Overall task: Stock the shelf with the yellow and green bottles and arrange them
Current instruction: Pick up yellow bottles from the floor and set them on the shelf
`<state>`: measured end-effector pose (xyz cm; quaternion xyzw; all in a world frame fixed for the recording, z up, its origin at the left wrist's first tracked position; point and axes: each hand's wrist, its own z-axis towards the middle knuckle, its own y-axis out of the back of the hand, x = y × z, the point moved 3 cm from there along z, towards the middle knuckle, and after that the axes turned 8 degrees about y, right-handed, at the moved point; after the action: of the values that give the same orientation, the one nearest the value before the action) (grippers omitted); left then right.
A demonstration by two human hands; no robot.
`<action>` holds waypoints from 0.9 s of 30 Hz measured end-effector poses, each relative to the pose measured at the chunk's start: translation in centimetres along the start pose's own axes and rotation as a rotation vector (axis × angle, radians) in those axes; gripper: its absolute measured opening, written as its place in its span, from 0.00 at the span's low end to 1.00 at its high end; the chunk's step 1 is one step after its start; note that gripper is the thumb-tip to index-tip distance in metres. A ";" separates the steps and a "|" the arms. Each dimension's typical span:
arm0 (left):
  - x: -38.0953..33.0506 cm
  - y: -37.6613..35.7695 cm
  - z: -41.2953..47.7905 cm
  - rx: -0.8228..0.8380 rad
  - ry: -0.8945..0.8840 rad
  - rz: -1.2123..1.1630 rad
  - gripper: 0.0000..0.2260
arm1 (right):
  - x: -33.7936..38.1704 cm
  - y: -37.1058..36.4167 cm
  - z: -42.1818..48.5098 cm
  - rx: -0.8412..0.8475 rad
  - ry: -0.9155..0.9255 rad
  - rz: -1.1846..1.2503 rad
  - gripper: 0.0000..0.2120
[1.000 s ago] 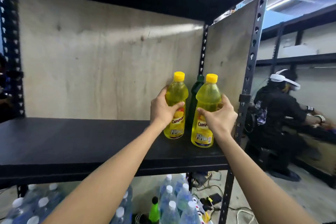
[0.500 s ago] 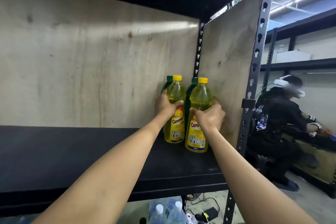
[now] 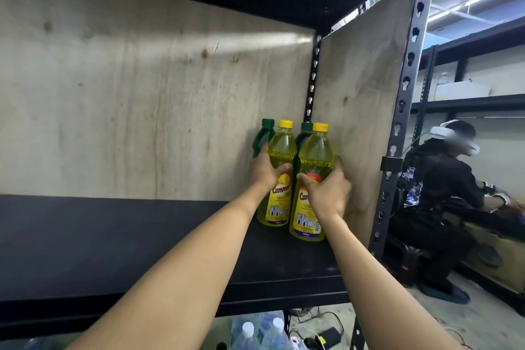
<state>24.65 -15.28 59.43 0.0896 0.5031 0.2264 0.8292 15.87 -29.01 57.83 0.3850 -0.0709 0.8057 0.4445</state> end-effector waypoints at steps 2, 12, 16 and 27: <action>0.6 0.3 -0.6 0.052 0.029 0.065 0.31 | 0.2 0.4 -0.2 0.038 -0.031 -0.006 0.45; 2.7 9.2 -8.9 0.134 0.149 0.034 0.27 | 3.7 4.0 -8.4 0.043 0.095 -0.058 0.32; 4.1 15.6 -16.8 0.073 0.132 -0.034 0.17 | 6.5 5.1 -15.2 0.118 0.193 -0.002 0.26; 17.8 31.8 -38.7 -0.213 0.347 -0.105 0.13 | 8.1 -0.9 -41.0 0.600 0.182 0.133 0.17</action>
<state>-11.35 17.95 38.75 -0.0653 0.6156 0.2471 0.7454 -8.78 -4.40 34.71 0.4198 0.1851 0.8491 0.2620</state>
